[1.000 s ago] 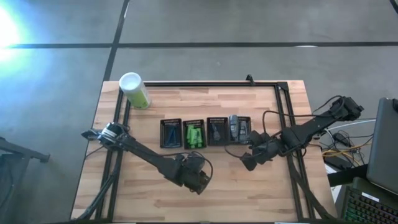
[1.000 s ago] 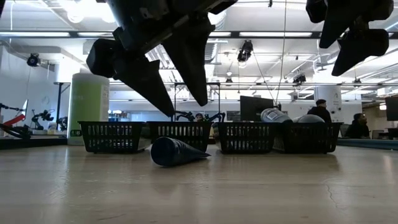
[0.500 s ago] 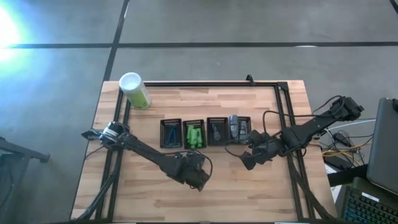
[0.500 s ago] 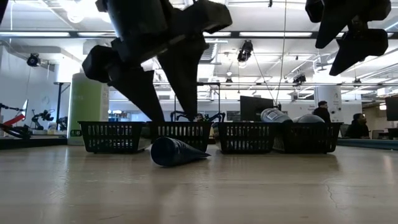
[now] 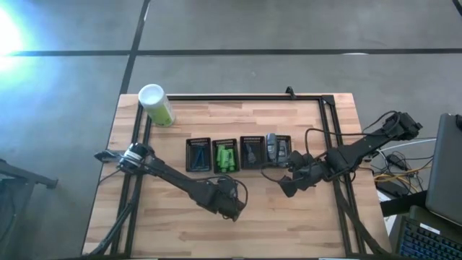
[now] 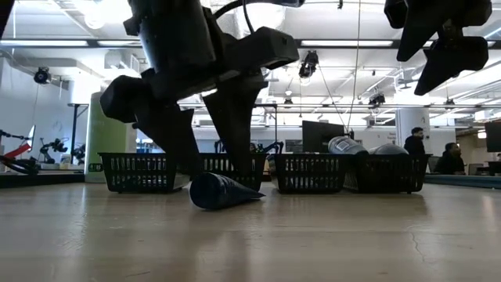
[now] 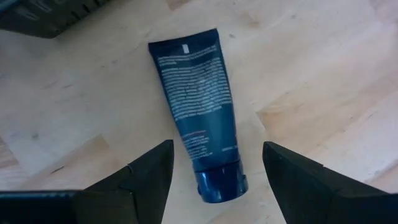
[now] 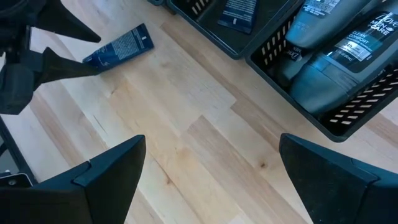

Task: Pick & Place Travel size toiletries
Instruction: Put the blue shave cream into the middle right black basket

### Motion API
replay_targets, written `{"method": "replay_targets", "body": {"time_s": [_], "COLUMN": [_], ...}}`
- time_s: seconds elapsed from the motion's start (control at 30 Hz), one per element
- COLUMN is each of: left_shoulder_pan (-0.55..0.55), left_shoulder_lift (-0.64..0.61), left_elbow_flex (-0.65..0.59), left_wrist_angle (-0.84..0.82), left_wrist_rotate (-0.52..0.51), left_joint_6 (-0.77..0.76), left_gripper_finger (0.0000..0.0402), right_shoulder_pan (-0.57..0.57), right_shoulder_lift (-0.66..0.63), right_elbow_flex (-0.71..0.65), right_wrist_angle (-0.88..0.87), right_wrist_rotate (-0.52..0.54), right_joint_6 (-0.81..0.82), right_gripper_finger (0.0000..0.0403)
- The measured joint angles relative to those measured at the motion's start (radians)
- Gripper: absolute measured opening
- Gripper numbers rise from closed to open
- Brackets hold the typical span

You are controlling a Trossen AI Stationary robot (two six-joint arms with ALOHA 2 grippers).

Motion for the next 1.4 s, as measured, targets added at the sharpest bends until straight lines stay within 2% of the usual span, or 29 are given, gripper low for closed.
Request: {"method": "replay_targets", "body": {"time_s": [0.17,0.37,0.57,0.7,0.97,1.13,1.27,1.4], "left_shoulder_pan": [0.002,0.002,0.002,0.006,0.009,0.010,-0.001,-0.032], "left_shoulder_lift": [0.007,0.045,0.045,0.049,0.056,0.054,0.027,-0.028], "left_elbow_flex": [0.000,0.000,0.000,0.000,0.000,0.000,0.002,0.008], "left_wrist_angle": [0.000,0.003,0.008,0.010,0.031,0.038,0.038,0.060], "left_wrist_rotate": [0.000,0.056,0.049,0.041,0.040,0.046,0.037,-0.083], "left_joint_6": [-0.002,-0.001,0.022,0.037,0.080,0.115,0.205,0.395], "left_gripper_finger": [0.0250,0.0250,0.0244,0.0215,0.0128,0.0125,0.0130,0.0127], "right_shoulder_pan": [0.000,0.000,0.000,0.000,0.000,0.000,0.000,0.000], "right_shoulder_lift": [0.000,0.000,0.000,0.000,0.000,0.000,-0.002,-0.007], "right_elbow_flex": [0.000,0.000,0.000,0.000,0.000,0.000,0.000,-0.001], "right_wrist_angle": [0.001,0.001,0.000,0.000,0.000,0.003,0.018,0.079], "right_wrist_rotate": [0.000,0.000,0.000,0.000,0.000,-0.004,-0.053,-0.131], "right_joint_6": [0.000,0.003,0.003,0.003,-0.001,0.009,0.044,0.057], "right_gripper_finger": [0.0363,0.0363,0.0364,0.0363,0.0363,0.0363,0.0363,0.0363]}}
